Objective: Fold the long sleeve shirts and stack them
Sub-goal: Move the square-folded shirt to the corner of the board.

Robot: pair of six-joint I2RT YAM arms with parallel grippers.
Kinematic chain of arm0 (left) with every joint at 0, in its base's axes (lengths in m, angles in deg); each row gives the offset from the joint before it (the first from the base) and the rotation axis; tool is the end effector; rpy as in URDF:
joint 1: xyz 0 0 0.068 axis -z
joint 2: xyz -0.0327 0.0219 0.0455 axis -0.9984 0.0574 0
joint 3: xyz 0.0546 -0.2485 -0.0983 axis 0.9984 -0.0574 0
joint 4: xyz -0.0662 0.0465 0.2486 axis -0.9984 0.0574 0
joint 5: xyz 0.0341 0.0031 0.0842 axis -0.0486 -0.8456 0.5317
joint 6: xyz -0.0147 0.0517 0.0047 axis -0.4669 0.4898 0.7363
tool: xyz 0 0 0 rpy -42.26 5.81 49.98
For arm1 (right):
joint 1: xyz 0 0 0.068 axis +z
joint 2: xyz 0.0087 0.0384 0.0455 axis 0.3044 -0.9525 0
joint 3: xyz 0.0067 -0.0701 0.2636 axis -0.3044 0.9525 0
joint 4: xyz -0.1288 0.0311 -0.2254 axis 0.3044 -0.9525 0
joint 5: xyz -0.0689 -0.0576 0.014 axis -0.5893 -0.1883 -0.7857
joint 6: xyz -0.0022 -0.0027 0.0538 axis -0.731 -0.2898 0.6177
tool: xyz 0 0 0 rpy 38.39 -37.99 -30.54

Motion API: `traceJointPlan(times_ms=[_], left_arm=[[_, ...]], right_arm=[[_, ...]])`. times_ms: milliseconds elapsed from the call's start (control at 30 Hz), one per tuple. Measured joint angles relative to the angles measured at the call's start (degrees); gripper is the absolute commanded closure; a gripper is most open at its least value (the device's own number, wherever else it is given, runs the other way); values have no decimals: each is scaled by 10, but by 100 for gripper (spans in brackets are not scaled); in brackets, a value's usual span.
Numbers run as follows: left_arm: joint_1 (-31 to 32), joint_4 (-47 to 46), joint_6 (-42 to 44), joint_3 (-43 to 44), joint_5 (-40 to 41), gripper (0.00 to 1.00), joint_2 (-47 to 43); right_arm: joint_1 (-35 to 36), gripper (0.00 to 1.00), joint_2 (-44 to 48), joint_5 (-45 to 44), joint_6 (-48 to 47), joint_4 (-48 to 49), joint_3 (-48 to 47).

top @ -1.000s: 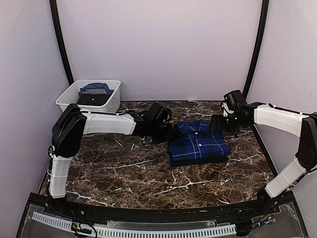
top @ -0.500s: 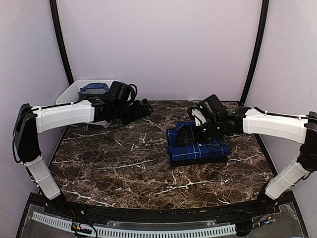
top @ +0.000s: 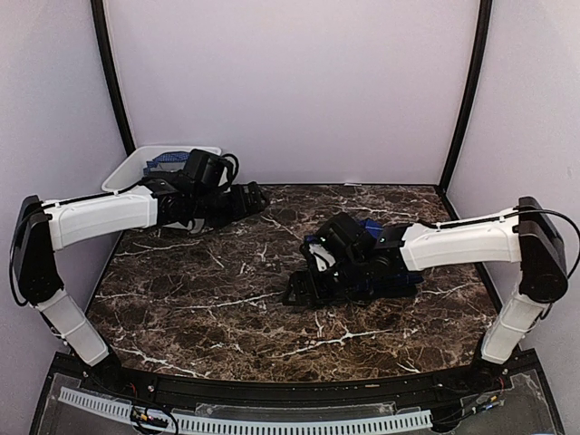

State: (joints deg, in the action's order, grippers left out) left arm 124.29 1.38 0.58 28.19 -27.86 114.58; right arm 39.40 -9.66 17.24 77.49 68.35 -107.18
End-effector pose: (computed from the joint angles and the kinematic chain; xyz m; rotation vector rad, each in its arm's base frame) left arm 0.3005 -0.2298 0.2956 -0.1158 2.1949 -0.7933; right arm 0.1848 0.3021 0.2072 -0.4903 2.7021 0.9316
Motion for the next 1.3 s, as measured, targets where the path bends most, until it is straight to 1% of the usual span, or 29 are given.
traceJointPlan(times_ms=[233,333,633,800,933,1100,1300], left_arm=[[-7,0,3,-10,-7,1,-3],[-11,0,3,-17,-7,1,-9],[-14,0,2,-26,-7,1,-15],[-14,0,2,-26,-7,1,-15],[-14,0,2,-26,-7,1,-15],[-14,0,2,-26,-7,1,-16],[-14,0,2,-26,-7,1,-16]], right_arm=[[-5,1,-54,7,40,34,0],[-12,1,-63,10,56,52,11],[-78,1,-66,-4,77,89,40],[-125,1,-79,-7,62,116,37],[-179,1,-92,-6,39,138,30],[-253,1,-119,-7,-6,141,0],[-322,1,-132,-11,-61,133,-18]])
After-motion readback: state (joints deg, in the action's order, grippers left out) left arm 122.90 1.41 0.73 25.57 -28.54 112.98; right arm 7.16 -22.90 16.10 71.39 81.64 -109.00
